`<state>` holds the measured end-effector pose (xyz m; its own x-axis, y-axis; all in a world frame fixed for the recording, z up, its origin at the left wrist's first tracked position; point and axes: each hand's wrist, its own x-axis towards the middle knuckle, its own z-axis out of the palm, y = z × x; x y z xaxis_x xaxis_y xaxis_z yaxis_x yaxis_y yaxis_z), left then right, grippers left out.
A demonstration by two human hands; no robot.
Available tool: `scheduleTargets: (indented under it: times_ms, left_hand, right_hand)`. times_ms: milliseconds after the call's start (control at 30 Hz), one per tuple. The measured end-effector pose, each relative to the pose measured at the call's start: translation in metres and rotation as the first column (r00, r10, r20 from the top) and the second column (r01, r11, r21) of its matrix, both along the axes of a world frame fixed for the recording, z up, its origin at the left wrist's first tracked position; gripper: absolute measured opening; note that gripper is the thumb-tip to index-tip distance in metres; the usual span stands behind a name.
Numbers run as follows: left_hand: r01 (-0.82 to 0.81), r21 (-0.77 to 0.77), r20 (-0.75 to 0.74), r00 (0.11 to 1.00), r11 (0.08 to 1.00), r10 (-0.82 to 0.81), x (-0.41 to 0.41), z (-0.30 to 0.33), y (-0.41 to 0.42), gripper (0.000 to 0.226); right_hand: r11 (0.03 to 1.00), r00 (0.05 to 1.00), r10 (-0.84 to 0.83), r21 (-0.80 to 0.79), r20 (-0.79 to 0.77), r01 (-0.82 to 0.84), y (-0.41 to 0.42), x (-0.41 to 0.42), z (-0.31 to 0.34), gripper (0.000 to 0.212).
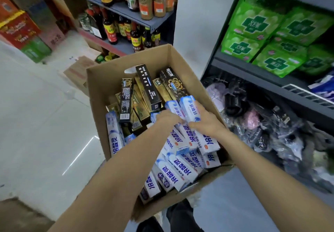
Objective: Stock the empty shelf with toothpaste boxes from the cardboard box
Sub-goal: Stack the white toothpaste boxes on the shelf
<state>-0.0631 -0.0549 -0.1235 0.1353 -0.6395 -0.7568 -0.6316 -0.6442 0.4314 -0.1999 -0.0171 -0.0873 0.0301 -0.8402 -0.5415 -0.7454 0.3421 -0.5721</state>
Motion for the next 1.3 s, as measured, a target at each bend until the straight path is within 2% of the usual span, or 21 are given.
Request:
scheduleTargets:
  times_ms: [67,167,233,333,433,533,600,667,767,833,900,967,1033,1100,1167,1300]
  left_hand:
    - [-0.148,0.024,-0.162,0.975,0.989,0.15,-0.002,-0.001,0.001,0.069]
    - [-0.29,0.008,-0.352,0.895,0.957,0.274,-0.002,0.003,0.004,0.058]
    - [-0.353,-0.074,-0.451,0.846,0.933,0.284,-0.002,0.015,0.006,0.047]
    - [-0.369,-0.209,-0.587,0.788,0.906,0.185,-0.009,0.053,0.003,0.026]
    - [-0.325,-0.273,-0.691,0.721,0.905,0.051,-0.029,0.106,-0.002,0.012]
    - [-0.238,-0.294,-0.749,0.659,0.926,-0.068,-0.068,0.145,-0.009,0.014]
    - [-0.166,-0.372,-0.72,0.673,0.913,-0.17,-0.102,0.167,-0.016,0.017]
    - [-0.128,-0.414,-0.714,0.659,0.901,-0.235,-0.141,0.189,-0.022,0.014]
    - [-0.014,-0.51,-0.639,0.676,0.86,-0.368,-0.208,0.225,-0.028,0.013]
    - [0.06,-0.528,-0.629,0.643,0.847,-0.437,-0.252,0.247,-0.03,0.004]
    - [0.134,-0.53,-0.626,0.604,0.838,-0.493,-0.294,0.266,-0.028,0.011]
    - [0.16,-0.586,-0.585,0.595,0.794,-0.551,-0.331,0.275,-0.03,0.028]
    - [0.135,-0.679,-0.51,0.619,0.721,-0.597,-0.365,0.281,-0.039,0.049]
    - [0.151,-0.781,-0.358,0.687,0.606,-0.633,-0.394,0.289,-0.051,0.06]
    - [0.2,-0.844,-0.194,0.75,0.498,-0.632,-0.42,0.297,-0.067,0.059]
    - [0.315,-0.917,0.082,0.752,0.247,-0.654,-0.485,0.303,-0.108,0.043]
  right_hand:
    - [0.998,0.997,-0.059,-0.021,0.052,0.06,0.006,-0.002,0.003,0.08]
    - [0.985,0.98,-0.133,-0.092,0.146,0.147,0.02,-0.004,0.012,0.068]
    - [0.959,0.933,-0.204,-0.131,0.297,0.252,0.028,-0.009,0.024,0.066]
    - [0.882,0.73,-0.374,-0.026,0.571,0.471,0.029,-0.023,0.055,0.063]
    - [0.813,0.548,-0.452,0.073,0.704,0.577,0.024,-0.045,0.089,0.04]
    - [0.741,0.421,-0.506,0.129,0.753,0.659,0.017,-0.08,0.115,0.028]
    - [0.675,0.339,-0.541,0.158,0.769,0.72,0.017,-0.109,0.133,0.022]
    - [0.629,0.303,-0.52,0.119,0.798,0.768,0.017,-0.145,0.148,0.024]
    - [0.563,0.299,-0.475,0.024,0.828,0.826,0.017,-0.21,0.17,0.023]
    - [0.518,0.307,-0.483,-0.015,0.82,0.855,0.015,-0.259,0.187,0.024]
    - [0.492,0.304,-0.49,-0.029,0.817,0.87,0.014,-0.306,0.207,0.017]
    - [0.498,0.331,-0.472,-0.063,0.818,0.865,0.013,-0.347,0.225,0.012]
    - [0.493,0.397,-0.436,-0.155,0.808,0.856,0.01,-0.384,0.236,0.008]
    - [0.449,0.417,-0.408,-0.22,0.812,0.866,0.005,-0.416,0.242,0.007]
    - [0.394,0.407,-0.396,-0.248,0.823,0.885,-0.001,-0.445,0.246,0.02]
    - [0.33,0.386,-0.373,-0.268,0.844,0.905,-0.017,-0.495,0.247,0.03]
